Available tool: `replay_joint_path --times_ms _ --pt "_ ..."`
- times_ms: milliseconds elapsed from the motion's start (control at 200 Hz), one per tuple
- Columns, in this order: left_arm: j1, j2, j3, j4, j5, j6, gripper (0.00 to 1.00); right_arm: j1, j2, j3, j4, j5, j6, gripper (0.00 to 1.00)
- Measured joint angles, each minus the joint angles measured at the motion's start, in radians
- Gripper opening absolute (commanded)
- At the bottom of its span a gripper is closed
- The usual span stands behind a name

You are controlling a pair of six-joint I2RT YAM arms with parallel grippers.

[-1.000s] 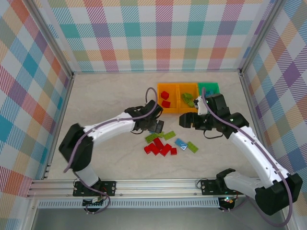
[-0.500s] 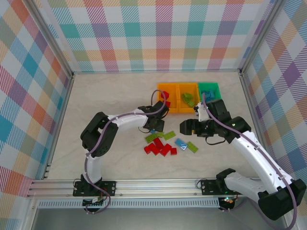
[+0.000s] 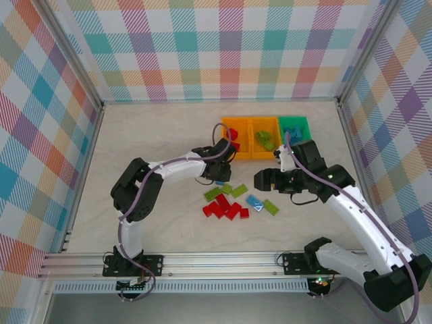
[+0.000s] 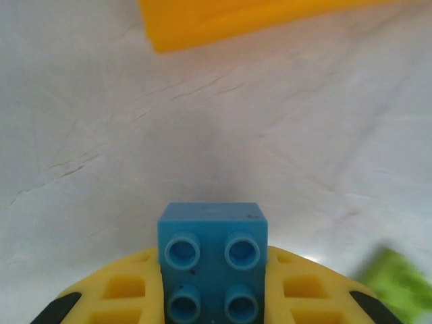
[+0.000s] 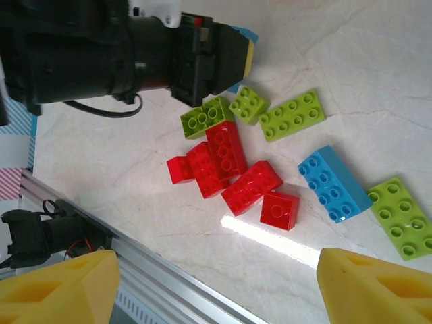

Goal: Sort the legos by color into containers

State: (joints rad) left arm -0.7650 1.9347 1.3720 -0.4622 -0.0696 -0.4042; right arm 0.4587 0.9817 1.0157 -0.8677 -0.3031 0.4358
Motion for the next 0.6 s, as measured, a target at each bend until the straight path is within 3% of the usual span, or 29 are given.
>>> replay_joint_path --times_ms 140,275,600 --pt "-0.047 -0.043 0.141 0.029 0.038 0.023 0.18 0.0 -0.092 0.0 -0.035 0.106 0.009 0.79" --pt "-0.112 0.039 0.399 0.107 0.055 0.07 0.17 0.0 -0.205 -0.014 -0.047 0.24 0.036 0.79" --pt "-0.124 0.599 1.055 0.245 0.116 0.167 0.21 0.0 -0.4 -0.069 -0.094 0.42 0.112 0.79"
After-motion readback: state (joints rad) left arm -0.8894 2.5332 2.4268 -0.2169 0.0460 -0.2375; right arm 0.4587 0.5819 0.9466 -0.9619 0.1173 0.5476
